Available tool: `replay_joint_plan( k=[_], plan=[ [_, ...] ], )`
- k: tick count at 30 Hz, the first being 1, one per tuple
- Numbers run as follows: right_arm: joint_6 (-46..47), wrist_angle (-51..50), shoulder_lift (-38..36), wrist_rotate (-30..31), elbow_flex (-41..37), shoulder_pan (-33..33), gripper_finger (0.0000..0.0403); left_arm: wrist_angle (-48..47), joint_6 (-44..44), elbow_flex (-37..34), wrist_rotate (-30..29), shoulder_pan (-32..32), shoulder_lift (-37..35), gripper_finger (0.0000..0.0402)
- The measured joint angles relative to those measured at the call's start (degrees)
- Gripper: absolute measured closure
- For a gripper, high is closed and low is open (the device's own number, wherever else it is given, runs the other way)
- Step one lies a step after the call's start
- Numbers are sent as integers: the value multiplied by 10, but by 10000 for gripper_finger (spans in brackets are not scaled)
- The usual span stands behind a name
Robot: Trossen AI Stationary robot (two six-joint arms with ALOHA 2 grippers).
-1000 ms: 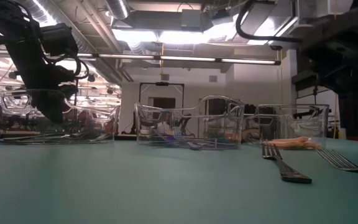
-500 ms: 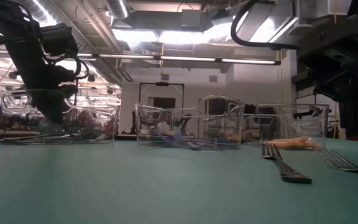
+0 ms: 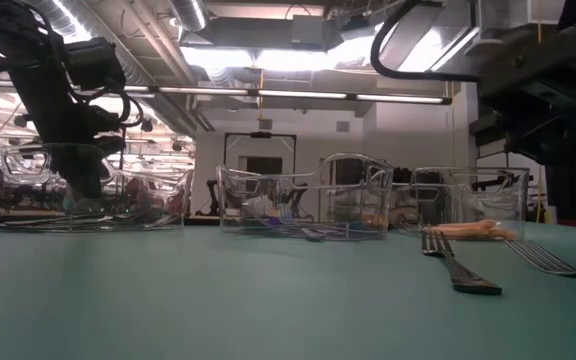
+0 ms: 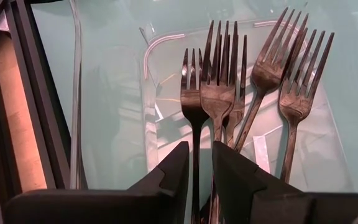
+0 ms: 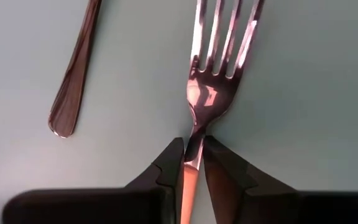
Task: Sort silverware by color (type)
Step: Put the orange fork into the right transparent bin
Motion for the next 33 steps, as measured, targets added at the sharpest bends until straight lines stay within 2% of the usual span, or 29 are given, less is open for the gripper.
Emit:
replay_joint_plan(
  k=[8, 19, 28, 33],
  plan=[
    [-17, -15, 0, 11, 1, 1, 396, 0, 0, 0, 0, 0, 0, 337],
    [-74, -24, 0, 62, 0, 1, 397, 0, 0, 0, 0, 0, 0, 337],
    [-78, -26, -3, 74, -1, 1, 401, 0, 0, 0, 0, 0, 0, 337],
    [-90, -39, -18, 100, -5, 0, 401, 0, 0, 0, 0, 0, 0, 337]
  ],
)
